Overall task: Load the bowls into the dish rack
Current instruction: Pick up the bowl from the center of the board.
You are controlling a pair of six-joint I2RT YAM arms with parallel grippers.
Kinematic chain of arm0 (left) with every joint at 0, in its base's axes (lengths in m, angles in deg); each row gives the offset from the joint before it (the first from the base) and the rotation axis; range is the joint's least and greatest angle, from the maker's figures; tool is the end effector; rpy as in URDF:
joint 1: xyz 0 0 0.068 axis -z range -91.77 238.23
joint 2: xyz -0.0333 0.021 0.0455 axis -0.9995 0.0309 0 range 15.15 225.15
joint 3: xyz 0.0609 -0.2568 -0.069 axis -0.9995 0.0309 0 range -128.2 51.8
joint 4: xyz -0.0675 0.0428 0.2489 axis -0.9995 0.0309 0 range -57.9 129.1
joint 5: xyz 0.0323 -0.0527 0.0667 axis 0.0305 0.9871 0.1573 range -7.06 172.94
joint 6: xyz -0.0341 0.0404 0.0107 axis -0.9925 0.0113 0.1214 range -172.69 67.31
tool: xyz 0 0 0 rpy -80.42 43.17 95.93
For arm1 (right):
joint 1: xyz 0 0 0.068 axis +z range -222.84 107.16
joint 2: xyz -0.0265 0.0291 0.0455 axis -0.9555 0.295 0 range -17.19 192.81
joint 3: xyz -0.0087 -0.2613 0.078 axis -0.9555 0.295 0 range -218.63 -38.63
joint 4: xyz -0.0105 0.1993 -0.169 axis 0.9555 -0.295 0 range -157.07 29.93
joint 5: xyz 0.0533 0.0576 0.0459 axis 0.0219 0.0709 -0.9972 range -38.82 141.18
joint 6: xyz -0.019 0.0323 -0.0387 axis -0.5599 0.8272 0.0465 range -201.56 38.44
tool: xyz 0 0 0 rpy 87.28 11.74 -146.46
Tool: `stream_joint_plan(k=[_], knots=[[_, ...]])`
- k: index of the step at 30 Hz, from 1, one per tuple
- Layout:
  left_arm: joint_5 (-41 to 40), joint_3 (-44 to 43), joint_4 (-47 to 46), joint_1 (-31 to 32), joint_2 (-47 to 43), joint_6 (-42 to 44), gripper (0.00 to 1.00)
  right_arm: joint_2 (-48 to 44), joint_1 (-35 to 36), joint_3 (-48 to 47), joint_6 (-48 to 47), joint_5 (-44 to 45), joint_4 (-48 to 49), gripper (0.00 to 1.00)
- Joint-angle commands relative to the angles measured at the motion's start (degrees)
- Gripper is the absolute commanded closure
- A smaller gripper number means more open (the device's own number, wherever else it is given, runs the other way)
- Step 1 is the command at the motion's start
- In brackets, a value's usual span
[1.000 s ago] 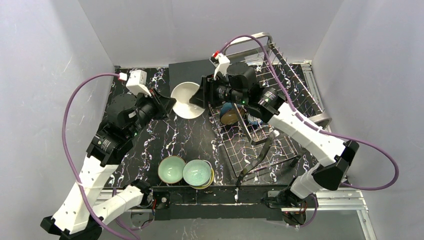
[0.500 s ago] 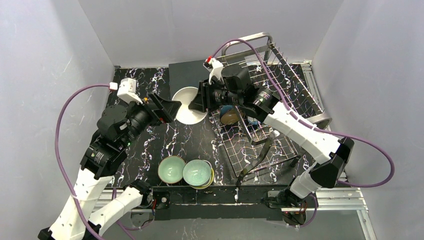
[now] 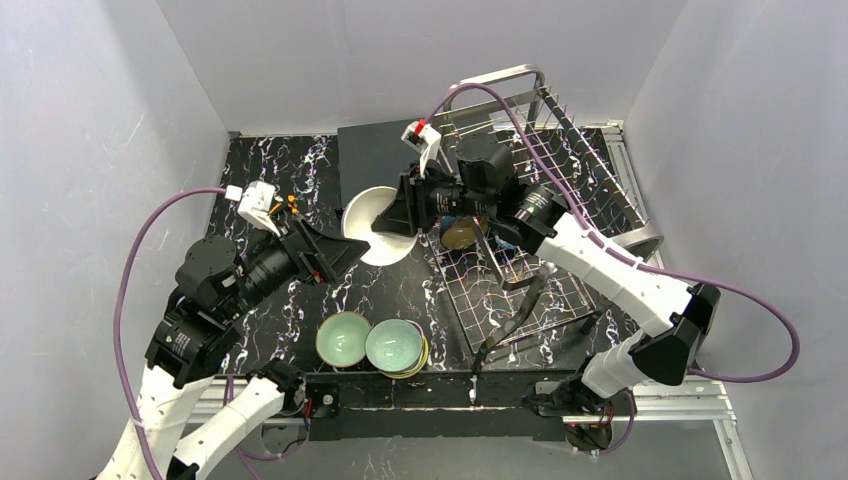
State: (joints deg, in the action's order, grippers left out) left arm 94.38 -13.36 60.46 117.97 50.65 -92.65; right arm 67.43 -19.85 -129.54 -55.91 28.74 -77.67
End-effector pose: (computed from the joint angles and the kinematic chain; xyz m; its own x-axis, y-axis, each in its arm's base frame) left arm 0.0808 -0.0543 0.4426 -0.4078 -0.4920 -0.7692 0.5174 0.5696 -0.6386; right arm 0.1920 0.2773 0.4420 -0.5235 -0.0296 -0.8515 -0.8173 0.3000 0.4920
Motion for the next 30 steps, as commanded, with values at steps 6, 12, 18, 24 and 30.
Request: stream_joint_plan(k=[6,12,18,24,30], knots=[[12.9,1.1,-4.4,-0.1,0.1,-3.8,0.04,-3.1,0.0,1.3,0.0,-11.7,12.2,0.99],[16.8,0.9,-6.6,-0.2,2.7,-5.8,0.1,-3.0,0.0,1.4,-0.1,-12.7,12.0,0.99],[16.4,1.1,-8.9,-0.2,2.8,-6.2,0.29,-2.8,0.1,1.9,-0.2,-13.1,11.1,0.99],[14.6,1.1,-7.3,-0.2,1.9,-5.4,0.63,-2.6,0.0,1.7,-0.3,-12.8,10.3,0.98],[11.9,2.4,-7.1,-0.2,-0.3,-4.8,1.0,-2.5,0.0,0.8,-0.6,-11.9,9.3,0.75]])
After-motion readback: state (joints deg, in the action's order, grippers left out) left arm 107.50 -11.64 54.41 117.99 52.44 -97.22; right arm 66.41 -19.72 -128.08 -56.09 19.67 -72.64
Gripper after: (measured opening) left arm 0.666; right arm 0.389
